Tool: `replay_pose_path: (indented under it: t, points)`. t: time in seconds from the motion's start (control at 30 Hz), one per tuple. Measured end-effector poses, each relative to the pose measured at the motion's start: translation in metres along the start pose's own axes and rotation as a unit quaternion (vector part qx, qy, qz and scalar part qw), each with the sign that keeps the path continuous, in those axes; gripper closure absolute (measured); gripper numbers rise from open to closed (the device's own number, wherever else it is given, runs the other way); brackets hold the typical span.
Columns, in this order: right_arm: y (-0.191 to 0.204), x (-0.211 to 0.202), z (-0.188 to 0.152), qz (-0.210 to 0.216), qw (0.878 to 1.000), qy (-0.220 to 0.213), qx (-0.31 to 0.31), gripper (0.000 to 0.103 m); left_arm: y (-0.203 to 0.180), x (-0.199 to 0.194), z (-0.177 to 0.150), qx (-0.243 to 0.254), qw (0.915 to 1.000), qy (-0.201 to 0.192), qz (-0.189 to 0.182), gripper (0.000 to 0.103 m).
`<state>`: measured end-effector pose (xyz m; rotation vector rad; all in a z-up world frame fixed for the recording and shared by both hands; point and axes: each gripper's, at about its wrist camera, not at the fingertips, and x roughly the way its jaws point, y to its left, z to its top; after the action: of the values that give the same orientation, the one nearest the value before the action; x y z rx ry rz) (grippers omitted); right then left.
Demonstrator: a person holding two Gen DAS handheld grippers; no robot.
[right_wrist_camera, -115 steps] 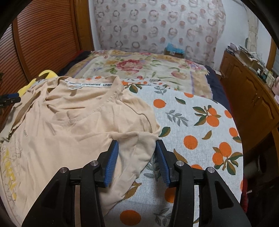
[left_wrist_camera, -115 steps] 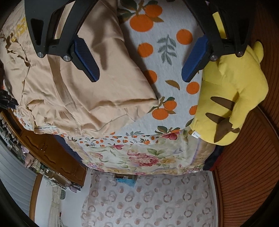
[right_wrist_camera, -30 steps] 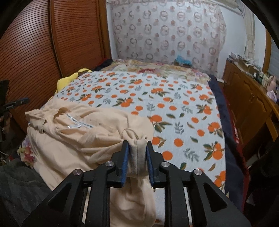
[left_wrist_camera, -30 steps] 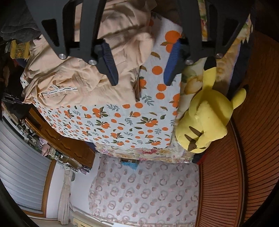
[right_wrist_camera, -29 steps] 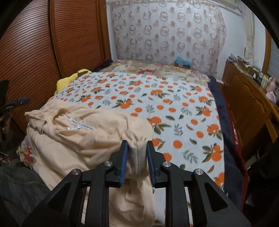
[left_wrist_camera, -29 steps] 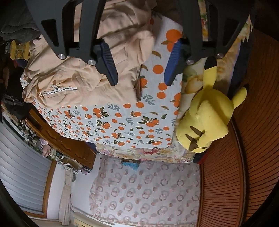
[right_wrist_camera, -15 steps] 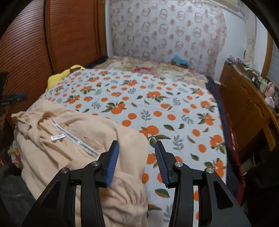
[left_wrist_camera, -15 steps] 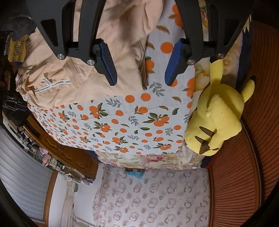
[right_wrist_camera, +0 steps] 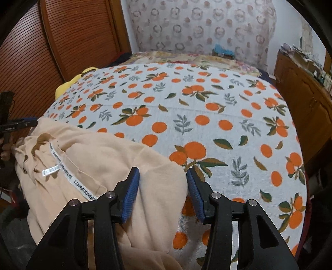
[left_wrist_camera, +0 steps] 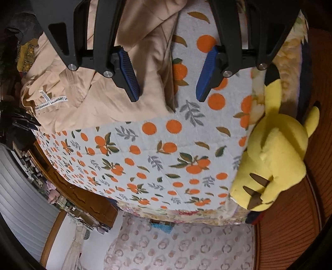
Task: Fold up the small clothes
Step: 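Open both grippers above the folded shirt, then grasp the shirt with both grippers, lift it high and shake it out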
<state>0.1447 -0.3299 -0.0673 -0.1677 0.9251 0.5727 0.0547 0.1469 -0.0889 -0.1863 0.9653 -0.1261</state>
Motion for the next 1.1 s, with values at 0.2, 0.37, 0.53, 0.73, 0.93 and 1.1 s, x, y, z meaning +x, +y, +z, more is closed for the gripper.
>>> replay_pose_path:
  t: [0.2,0.37,0.53,0.73,0.93,1.1]
  points:
    - [0.001,0.001,-0.001,0.006,1.0,0.002,0.0,0.052,-0.007,0.008,-0.006,0.013,0.9999,0.011,0.004,0.047]
    - [0.016,0.004,-0.004,0.011,0.999,0.006,-0.033,0.058,-0.014,0.009,-0.006,0.028,0.9996,0.01,0.0,0.065]
    - [0.03,0.001,-0.008,0.034,0.997,0.013,-0.064,0.09,-0.028,0.003,-0.006,0.047,0.9984,0.016,-0.027,0.096]
    - [0.04,-0.041,-0.007,0.065,0.995,-0.045,-0.061,0.095,-0.053,-0.056,-0.005,0.055,0.9951,-0.064,-0.05,0.098]
    - [0.046,-0.118,0.006,0.067,0.987,-0.131,-0.07,0.095,-0.069,-0.134,0.0,0.046,0.9822,-0.166,-0.074,0.098]
    - [0.047,-0.181,0.023,0.041,0.976,-0.197,-0.081,0.096,-0.074,-0.188,0.013,0.044,0.9669,-0.237,-0.084,0.098]
